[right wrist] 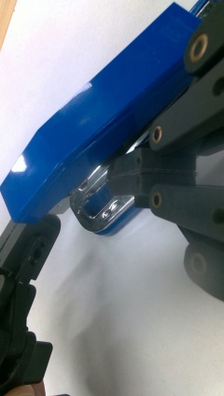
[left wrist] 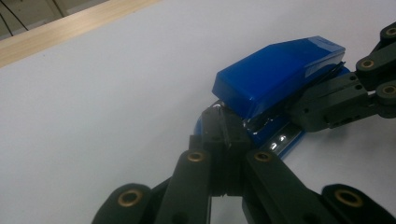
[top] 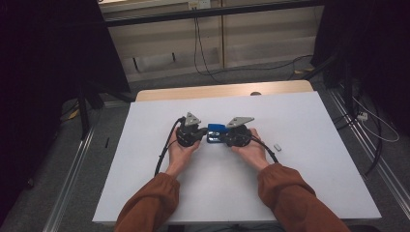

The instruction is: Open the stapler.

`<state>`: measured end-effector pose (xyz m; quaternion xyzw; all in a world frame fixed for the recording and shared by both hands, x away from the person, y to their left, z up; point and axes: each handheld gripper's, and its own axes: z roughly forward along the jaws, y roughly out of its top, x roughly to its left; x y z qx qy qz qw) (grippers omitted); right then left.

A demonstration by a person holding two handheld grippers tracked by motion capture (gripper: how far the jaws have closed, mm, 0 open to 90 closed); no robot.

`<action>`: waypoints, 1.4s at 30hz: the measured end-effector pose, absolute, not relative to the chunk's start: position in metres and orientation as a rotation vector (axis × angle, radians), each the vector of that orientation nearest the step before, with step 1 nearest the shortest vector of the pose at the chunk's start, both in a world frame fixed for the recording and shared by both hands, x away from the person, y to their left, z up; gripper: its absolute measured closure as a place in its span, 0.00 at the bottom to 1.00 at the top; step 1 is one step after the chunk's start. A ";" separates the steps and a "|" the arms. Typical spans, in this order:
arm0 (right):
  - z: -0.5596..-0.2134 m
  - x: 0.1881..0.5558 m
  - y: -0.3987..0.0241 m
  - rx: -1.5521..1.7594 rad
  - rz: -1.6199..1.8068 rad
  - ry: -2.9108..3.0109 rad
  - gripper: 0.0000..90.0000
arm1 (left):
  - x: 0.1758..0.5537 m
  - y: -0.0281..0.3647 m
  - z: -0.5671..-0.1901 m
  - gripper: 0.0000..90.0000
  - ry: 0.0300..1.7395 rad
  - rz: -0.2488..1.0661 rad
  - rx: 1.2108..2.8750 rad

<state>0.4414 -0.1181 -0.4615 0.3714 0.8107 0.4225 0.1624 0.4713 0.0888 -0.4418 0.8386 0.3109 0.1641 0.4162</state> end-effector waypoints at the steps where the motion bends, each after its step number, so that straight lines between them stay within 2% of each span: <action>1: -0.461 0.441 -0.118 1.059 1.201 2.313 1.00 | 0.471 0.089 -0.442 1.00 0.777 0.414 2.102; 42: -0.462 0.441 -0.118 1.026 1.201 2.314 1.00 | 0.471 0.084 -0.423 1.00 0.765 0.395 1.995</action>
